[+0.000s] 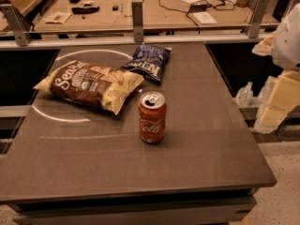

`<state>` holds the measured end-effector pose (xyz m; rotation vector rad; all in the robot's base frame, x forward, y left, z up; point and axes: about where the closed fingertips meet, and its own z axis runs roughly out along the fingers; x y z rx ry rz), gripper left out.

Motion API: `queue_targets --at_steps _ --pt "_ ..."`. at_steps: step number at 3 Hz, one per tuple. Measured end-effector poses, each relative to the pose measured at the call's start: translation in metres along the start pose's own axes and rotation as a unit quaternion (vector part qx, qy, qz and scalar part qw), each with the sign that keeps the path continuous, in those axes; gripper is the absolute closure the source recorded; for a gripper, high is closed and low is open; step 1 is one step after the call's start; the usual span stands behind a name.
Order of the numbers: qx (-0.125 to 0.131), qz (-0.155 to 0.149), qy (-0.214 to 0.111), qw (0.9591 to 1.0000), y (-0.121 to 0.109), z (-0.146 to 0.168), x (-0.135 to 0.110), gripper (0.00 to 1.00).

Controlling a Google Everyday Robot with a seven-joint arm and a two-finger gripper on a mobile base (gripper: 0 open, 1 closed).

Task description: Move brown chip bag near coke can

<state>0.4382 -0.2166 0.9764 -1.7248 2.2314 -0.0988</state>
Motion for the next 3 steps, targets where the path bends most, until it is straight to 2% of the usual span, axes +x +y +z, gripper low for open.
queue_targets --at_steps 1,2,3 --pt "-0.002 -0.002 0.0 1.0 -0.002 -0.001 -0.002 0.0" --pt "-0.03 -0.017 -0.002 0.9994 -0.021 -0.002 -0.014 0.0" --pt "-0.026 -0.056 -0.03 0.9977 -0.016 -0.015 -0.031 0.0"
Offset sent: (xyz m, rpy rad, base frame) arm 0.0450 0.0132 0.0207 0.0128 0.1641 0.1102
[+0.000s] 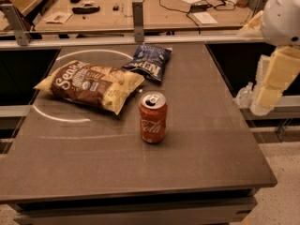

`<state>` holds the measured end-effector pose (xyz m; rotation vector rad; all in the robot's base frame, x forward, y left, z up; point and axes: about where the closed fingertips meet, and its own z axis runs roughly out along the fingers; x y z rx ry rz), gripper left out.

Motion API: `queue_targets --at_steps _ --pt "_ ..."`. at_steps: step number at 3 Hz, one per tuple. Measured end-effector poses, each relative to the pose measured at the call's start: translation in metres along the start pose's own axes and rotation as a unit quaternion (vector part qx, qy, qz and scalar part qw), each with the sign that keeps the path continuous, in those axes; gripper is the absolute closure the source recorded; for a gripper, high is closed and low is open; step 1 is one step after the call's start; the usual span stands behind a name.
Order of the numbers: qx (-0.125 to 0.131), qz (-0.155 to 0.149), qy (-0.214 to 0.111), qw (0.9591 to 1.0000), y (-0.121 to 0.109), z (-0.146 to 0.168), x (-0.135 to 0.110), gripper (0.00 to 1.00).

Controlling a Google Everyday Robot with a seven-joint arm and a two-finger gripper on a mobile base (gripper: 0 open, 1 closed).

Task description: Move brown chip bag near coke can

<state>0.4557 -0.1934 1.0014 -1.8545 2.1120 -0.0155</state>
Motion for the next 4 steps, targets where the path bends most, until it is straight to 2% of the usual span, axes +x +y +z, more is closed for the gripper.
queue_targets --at_steps 1,2,3,4 --pt "0.053 -0.02 -0.023 0.9981 0.011 -0.001 -0.001 0.0" --pt "0.11 -0.022 -0.029 0.9933 0.005 0.006 -0.007 0.0" --pt "0.177 -0.011 -0.038 0.9835 -0.017 0.008 -0.012 0.0" --pt "0.235 0.008 -0.043 0.9711 -0.042 0.008 -0.022 0.0"
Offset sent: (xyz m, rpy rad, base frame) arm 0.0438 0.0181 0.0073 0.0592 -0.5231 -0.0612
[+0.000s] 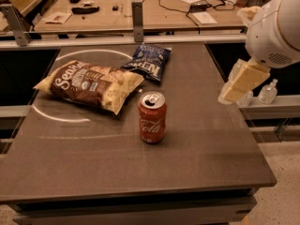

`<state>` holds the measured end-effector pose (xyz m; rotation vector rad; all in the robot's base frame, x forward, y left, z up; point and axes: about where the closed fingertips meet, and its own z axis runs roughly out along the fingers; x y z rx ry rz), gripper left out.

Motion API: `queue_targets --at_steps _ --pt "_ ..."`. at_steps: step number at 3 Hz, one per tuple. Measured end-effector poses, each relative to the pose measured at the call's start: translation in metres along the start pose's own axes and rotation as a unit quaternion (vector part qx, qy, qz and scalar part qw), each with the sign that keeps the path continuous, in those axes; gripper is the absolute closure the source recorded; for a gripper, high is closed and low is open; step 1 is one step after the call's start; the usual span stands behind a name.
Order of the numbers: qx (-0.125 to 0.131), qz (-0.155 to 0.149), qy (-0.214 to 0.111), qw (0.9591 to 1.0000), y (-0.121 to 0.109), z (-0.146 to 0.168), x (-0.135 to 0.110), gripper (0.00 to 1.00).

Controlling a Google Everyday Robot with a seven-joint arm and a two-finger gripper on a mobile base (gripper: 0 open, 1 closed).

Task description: Move brown chip bag near coke can

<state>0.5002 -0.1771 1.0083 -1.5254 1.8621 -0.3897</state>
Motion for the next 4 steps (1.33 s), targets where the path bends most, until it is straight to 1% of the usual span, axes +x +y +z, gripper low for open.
queue_targets --at_steps 1,2,3,4 --pt "0.011 0.047 -0.01 0.9988 -0.017 0.015 -0.008 0.0" --pt "0.011 0.047 -0.01 0.9988 -0.017 0.015 -0.008 0.0" --pt "-0.003 0.061 -0.006 0.9981 -0.026 0.022 -0.022 0.0" --pt "-0.039 0.072 -0.008 0.9966 -0.033 0.042 -0.055 0.0"
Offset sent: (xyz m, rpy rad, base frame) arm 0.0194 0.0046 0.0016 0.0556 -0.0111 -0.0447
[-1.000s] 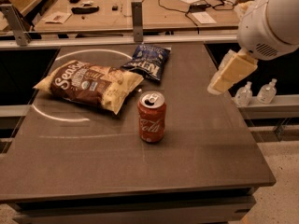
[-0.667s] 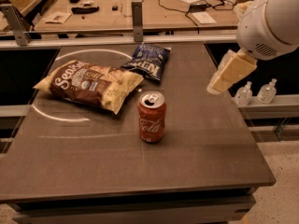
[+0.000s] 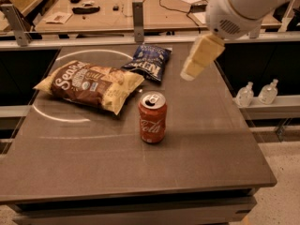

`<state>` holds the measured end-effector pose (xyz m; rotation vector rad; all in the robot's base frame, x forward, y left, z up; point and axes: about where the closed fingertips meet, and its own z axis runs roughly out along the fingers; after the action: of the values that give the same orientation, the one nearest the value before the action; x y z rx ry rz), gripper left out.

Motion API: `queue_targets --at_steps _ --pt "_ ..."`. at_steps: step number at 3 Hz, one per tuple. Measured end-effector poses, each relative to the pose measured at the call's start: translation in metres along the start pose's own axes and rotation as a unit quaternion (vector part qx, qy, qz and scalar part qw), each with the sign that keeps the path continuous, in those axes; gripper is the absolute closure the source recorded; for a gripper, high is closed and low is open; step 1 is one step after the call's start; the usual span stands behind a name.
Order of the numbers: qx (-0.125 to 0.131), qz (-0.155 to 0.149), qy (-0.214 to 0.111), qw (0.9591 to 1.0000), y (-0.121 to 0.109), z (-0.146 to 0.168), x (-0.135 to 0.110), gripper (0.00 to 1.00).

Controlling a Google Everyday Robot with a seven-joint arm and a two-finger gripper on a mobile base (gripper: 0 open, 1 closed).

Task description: Move brown chip bag near coke can

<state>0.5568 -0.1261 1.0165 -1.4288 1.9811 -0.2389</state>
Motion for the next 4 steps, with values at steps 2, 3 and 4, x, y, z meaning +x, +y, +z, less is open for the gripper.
queue_targets --at_steps 2,3,4 --pt "-0.083 0.028 -0.04 0.9954 0.027 0.053 -0.05 0.0" --pt "-0.102 0.053 -0.058 0.9917 0.026 0.078 -0.065 0.0" --pt "-0.116 0.069 -0.044 0.9899 0.025 0.097 -0.076 0.0"
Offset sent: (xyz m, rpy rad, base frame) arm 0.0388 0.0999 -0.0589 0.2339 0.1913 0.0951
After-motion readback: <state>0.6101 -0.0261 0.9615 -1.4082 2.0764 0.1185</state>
